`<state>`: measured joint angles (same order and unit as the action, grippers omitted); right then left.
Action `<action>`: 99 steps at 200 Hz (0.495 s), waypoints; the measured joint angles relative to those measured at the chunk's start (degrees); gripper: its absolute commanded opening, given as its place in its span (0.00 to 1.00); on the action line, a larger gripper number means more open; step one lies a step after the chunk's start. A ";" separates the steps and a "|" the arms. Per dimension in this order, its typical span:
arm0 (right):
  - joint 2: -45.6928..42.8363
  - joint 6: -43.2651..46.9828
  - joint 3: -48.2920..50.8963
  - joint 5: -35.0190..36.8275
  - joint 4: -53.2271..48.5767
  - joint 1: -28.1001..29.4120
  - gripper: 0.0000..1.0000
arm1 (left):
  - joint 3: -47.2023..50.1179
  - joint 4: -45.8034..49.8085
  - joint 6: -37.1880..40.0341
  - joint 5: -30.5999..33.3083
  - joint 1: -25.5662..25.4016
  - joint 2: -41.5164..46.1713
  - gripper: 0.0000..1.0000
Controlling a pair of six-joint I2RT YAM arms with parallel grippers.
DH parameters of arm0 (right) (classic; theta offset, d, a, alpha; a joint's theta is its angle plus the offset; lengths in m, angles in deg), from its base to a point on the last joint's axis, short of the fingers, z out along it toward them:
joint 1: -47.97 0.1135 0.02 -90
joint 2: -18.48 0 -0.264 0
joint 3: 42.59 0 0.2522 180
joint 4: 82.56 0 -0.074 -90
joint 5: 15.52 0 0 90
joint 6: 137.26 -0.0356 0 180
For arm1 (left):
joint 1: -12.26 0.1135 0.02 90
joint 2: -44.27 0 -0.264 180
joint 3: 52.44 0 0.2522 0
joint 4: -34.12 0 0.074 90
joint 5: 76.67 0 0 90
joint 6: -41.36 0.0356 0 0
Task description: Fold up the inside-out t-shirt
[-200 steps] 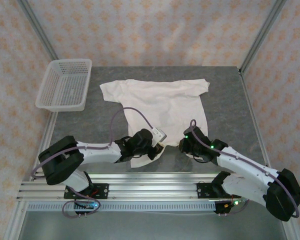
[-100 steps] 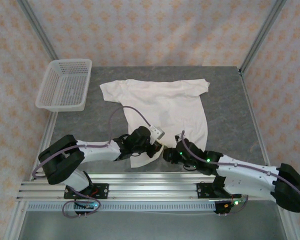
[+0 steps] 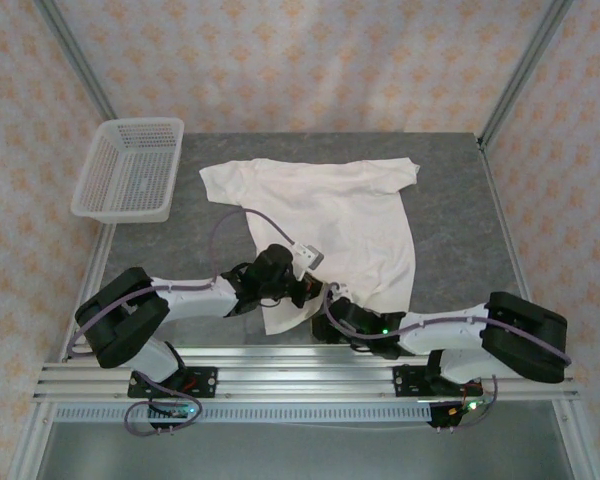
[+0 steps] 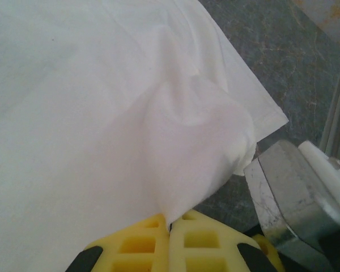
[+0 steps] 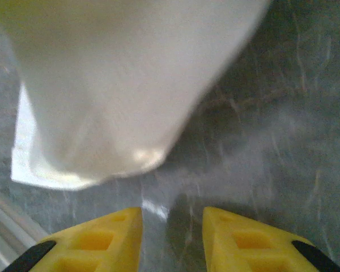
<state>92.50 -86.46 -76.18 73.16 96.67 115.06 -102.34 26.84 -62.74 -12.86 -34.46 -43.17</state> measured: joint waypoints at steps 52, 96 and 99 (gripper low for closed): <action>-6.60 3.72 3.30 1.66 6.21 -0.66 0.46 | 0.00 -0.02 0.00 -0.46 0.00 0.00 0.00; -10.25 4.79 4.22 3.08 6.40 -1.92 0.41 | 0.00 -0.61 -0.63 -0.63 0.00 -0.07 0.00; -10.12 4.79 4.24 3.10 6.40 -2.01 0.41 | 0.00 -0.63 -0.66 -0.63 0.00 -0.09 0.00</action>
<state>82.38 -81.67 -71.94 76.26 103.08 113.05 -102.34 26.21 -63.40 -13.50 -34.46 -43.26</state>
